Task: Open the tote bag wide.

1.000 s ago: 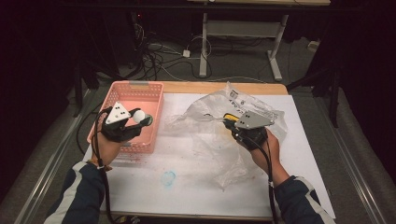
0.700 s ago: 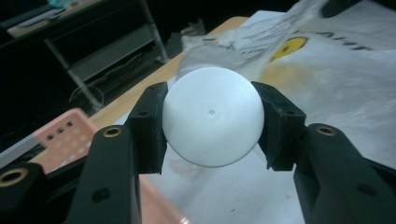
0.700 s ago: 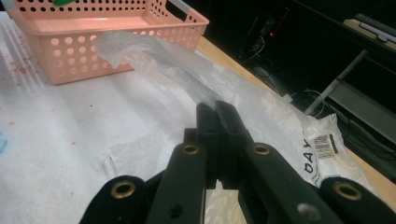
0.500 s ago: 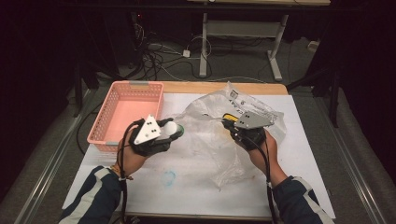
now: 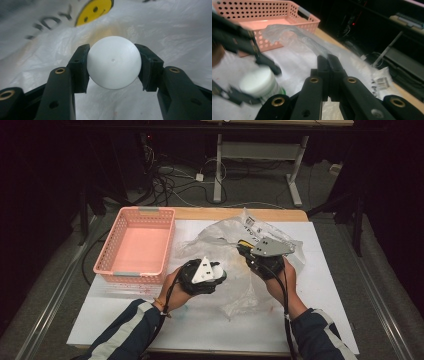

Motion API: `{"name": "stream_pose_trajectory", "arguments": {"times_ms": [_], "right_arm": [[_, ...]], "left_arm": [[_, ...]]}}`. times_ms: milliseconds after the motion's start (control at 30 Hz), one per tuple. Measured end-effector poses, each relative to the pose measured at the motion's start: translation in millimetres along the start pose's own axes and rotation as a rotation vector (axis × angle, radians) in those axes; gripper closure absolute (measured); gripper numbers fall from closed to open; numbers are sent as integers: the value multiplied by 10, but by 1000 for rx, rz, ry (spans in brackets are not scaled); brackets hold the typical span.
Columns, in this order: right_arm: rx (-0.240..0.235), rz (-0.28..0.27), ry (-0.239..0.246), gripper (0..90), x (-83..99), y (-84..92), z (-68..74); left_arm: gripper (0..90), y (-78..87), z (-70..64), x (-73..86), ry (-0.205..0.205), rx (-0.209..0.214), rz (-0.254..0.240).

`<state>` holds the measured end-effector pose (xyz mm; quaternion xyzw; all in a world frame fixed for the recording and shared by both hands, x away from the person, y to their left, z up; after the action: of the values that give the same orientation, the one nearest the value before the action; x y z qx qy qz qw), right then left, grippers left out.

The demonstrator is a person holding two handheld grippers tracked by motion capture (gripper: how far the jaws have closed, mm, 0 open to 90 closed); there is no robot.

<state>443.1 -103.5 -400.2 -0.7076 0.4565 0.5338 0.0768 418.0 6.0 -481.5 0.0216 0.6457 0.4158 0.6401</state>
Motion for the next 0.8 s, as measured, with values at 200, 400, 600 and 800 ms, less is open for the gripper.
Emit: {"name": "stream_pose_trajectory", "arguments": {"times_ms": [200, 400, 600, 800], "right_arm": [[44, -36, 2, 900, -118, 79, -73], [47, -45, -5, 900, -125, 98, -96], [30, -35, 2, 900, -111, 81, -63], [24, -22, 5, 900, -71, 70, -65]], "left_arm": [[484, -324, 40, 9, 23, -4, 18], [484, -609, 143, 9, 87, -27, 33], [479, -741, 206, 25, 114, -87, 49], [348, -611, 131, -38, 105, -90, 15]]}}
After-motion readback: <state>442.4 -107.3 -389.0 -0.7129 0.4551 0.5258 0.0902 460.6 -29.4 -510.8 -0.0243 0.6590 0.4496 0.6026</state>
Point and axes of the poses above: each handheld gripper's, and its own axes: y roughly backward along the jaws, x roughly out of its underside, z roughly to its left, the point moved 9 cm from there along -y, roughly forward along the jaws, and after that the axes turned 9 degrees about y, right-handed, at the moved point
